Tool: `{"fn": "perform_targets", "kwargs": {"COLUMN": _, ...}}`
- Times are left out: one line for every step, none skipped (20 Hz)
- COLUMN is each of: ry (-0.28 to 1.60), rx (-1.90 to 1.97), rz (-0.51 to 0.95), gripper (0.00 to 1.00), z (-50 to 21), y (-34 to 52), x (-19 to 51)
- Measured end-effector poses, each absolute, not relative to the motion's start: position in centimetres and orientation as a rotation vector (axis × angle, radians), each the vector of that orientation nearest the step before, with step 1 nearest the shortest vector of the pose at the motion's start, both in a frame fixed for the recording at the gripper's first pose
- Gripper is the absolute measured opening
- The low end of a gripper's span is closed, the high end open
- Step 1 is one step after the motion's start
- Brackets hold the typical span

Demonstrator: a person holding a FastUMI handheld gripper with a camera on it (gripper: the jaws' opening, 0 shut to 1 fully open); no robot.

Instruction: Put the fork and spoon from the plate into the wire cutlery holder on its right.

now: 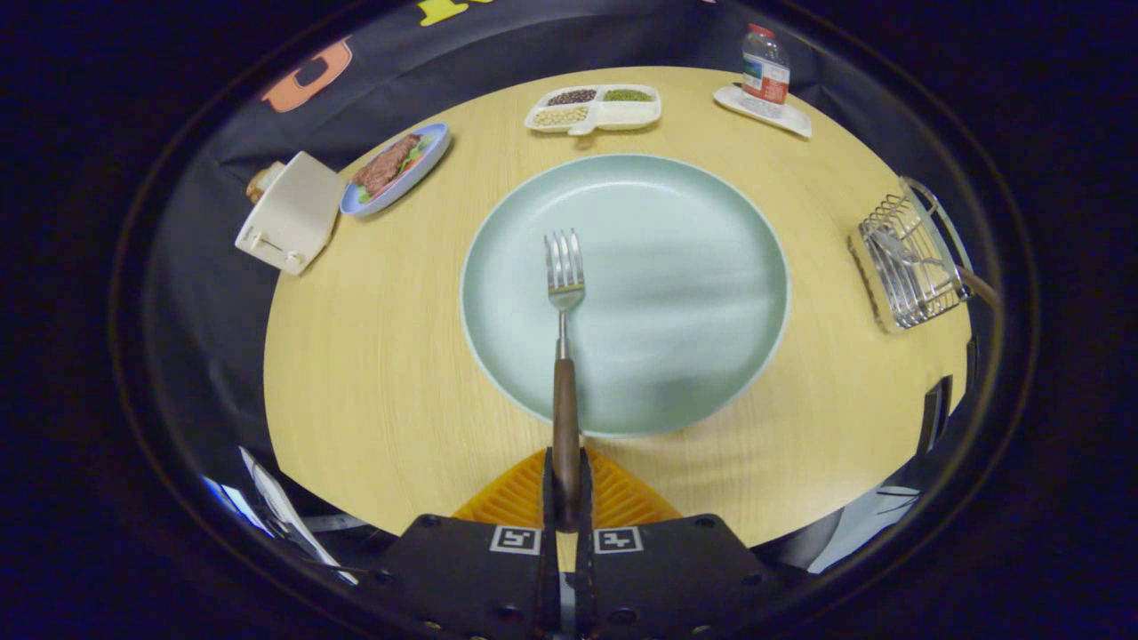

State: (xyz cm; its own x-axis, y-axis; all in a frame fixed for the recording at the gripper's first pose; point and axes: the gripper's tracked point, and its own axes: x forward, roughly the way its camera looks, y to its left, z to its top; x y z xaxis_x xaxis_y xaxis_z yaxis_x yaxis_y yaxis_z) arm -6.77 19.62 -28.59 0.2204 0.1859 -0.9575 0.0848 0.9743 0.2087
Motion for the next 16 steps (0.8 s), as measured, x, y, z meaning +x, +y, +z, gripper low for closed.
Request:
{"fn": "perform_targets", "kwargs": {"ry": 1.352, "rx": 0.239, "rz": 0.074, "gripper": 0.07, "z": -28.6, "y": 19.6, "x": -6.8}}
{"fn": "perform_targets", "kwargs": {"ry": 1.353, "rx": 0.246, "rz": 0.076, "gripper": 0.07, "z": -28.5, "y": 19.5, "x": -6.8}}
{"fn": "perform_targets", "kwargs": {"ry": 1.352, "rx": 0.247, "rz": 0.082, "gripper": 0.07, "z": -28.5, "y": 19.5, "x": -6.9}}
{"fn": "perform_targets", "kwargs": {"ry": 1.35, "rx": 0.246, "rz": 0.088, "gripper": 0.07, "z": -28.3, "y": 19.4, "x": -7.0}}
{"fn": "perform_targets", "kwargs": {"ry": 1.345, "rx": 0.248, "rz": 0.087, "gripper": 0.07, "z": -28.3, "y": 19.2, "x": -6.8}}
{"fn": "perform_targets", "kwargs": {"ry": 1.352, "rx": 0.257, "rz": 0.094, "gripper": 0.06, "z": -28.7, "y": 19.2, "x": -7.0}}
{"fn": "perform_targets", "kwargs": {"ry": 1.352, "rx": 0.261, "rz": 0.1, "gripper": 0.0, "z": -27.7, "y": 19.1, "x": -7.1}}
{"fn": "perform_targets", "kwargs": {"ry": 1.346, "rx": 0.261, "rz": 0.103, "gripper": 0.0, "z": -27.3, "y": 18.9, "x": -7.0}}
{"fn": "perform_targets", "kwargs": {"ry": 1.336, "rx": 0.261, "rz": 0.104, "gripper": 0.0, "z": -26.9, "y": 18.6, "x": -6.9}}
{"fn": "perform_targets", "kwargs": {"ry": 1.328, "rx": 0.262, "rz": 0.106, "gripper": 0.0, "z": -26.4, "y": 18.4, "x": -6.9}}
{"fn": "perform_targets", "kwargs": {"ry": 1.321, "rx": 0.264, "rz": 0.107, "gripper": 0.0, "z": -25.7, "y": 18.2, "x": -6.9}}
{"fn": "perform_targets", "kwargs": {"ry": 1.315, "rx": 0.262, "rz": 0.106, "gripper": 0.0, "z": -25.0, "y": 17.8, "x": -6.9}}
{"fn": "perform_targets", "kwargs": {"ry": 1.306, "rx": 0.257, "rz": 0.103, "gripper": 0.0, "z": -24.2, "y": 17.5, "x": -6.9}}
{"fn": "perform_targets", "kwargs": {"ry": 1.294, "rx": 0.255, "rz": 0.098, "gripper": 0.0, "z": -23.3, "y": 16.8, "x": -6.9}}
{"fn": "perform_targets", "kwargs": {"ry": 1.28, "rx": 0.253, "rz": 0.093, "gripper": 0.0, "z": -22.3, "y": 16.2, "x": -6.8}}
{"fn": "perform_targets", "kwargs": {"ry": 1.266, "rx": 0.252, "rz": 0.089, "gripper": 0.0, "z": -21.3, "y": 15.3, "x": -6.8}}
